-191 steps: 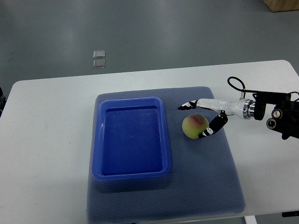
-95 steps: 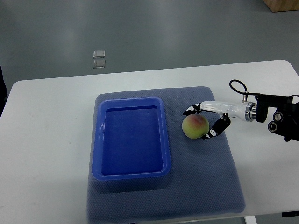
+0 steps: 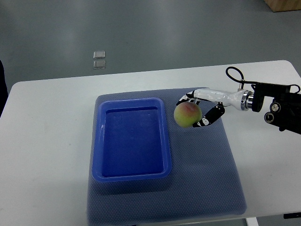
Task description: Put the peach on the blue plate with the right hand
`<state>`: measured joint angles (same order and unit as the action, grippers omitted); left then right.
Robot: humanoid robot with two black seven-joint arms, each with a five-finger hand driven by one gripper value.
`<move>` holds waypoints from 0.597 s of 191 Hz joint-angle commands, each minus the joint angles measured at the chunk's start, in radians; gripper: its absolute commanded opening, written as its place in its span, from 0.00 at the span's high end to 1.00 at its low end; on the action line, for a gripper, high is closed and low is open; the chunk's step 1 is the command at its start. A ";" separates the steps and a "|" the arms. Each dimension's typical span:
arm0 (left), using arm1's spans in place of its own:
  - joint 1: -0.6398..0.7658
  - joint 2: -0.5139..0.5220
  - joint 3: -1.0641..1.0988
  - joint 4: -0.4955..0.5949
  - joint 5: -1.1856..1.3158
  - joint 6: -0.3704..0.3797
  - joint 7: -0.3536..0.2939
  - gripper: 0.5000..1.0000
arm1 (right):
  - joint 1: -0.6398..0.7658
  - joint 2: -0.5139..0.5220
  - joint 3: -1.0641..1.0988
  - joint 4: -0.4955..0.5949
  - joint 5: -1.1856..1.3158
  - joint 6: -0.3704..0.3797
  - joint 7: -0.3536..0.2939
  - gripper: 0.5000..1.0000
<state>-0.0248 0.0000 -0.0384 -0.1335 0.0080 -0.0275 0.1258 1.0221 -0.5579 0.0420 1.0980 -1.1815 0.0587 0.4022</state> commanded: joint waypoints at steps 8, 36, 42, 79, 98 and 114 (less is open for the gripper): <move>0.000 0.000 0.000 0.000 0.000 0.000 0.000 0.00 | 0.044 0.084 0.004 0.013 -0.001 0.001 -0.002 0.84; 0.000 0.000 0.000 0.000 0.000 0.000 0.000 0.00 | 0.070 0.245 0.002 -0.010 -0.006 0.000 -0.016 0.82; 0.000 0.000 0.000 0.000 0.001 0.000 0.000 0.00 | 0.072 0.277 0.002 -0.024 -0.006 0.000 -0.017 0.82; 0.000 0.000 0.000 0.000 0.000 0.000 0.000 0.00 | 0.064 0.406 0.001 -0.113 -0.035 0.001 -0.042 0.66; 0.000 0.000 0.000 0.000 0.001 0.000 0.000 0.00 | 0.058 0.415 -0.011 -0.118 -0.037 0.001 -0.051 0.51; 0.000 0.000 0.000 0.000 0.000 0.000 0.000 0.00 | 0.046 0.415 -0.011 -0.118 -0.037 0.000 -0.051 0.24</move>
<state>-0.0244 0.0000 -0.0383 -0.1334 0.0078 -0.0277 0.1258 1.0815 -0.1468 0.0333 0.9823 -1.2171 0.0596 0.3533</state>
